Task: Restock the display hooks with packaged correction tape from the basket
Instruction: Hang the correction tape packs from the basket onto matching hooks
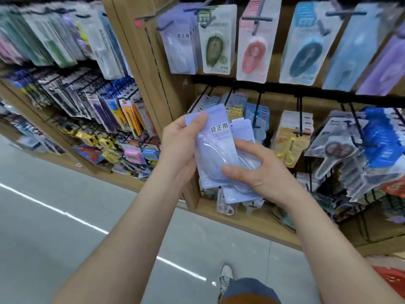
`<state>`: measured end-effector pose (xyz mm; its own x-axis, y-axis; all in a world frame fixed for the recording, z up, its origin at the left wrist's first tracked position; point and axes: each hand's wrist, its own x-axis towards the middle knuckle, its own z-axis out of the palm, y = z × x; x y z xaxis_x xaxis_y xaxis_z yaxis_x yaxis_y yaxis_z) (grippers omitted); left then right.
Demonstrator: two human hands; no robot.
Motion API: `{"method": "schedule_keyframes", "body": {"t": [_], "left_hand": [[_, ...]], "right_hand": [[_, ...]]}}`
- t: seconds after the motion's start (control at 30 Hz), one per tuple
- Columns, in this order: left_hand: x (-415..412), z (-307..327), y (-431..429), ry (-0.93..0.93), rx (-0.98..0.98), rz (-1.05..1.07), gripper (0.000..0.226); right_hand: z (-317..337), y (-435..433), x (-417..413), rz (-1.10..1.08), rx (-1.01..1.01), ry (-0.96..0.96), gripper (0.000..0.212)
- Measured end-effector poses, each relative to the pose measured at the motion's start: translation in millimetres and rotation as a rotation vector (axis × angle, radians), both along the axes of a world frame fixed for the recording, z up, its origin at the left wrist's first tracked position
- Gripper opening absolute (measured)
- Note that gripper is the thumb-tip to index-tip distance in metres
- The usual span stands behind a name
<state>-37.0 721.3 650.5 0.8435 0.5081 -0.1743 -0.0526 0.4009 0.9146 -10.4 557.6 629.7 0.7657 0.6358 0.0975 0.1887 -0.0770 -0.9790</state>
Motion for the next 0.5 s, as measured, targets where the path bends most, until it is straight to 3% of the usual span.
{"method": "schedule_keyframes", "body": {"t": [0.33,0.5], "left_hand": [[70,43,76,-0.144,0.2,0.202,0.012],[97,56,112,-0.229,0.345,0.259,0.017]], "right_hand": [[13,87,82,0.049,-0.031,-0.138,0.025],[20,128,102,0.028,0.036,-0.108,0.017]]}}
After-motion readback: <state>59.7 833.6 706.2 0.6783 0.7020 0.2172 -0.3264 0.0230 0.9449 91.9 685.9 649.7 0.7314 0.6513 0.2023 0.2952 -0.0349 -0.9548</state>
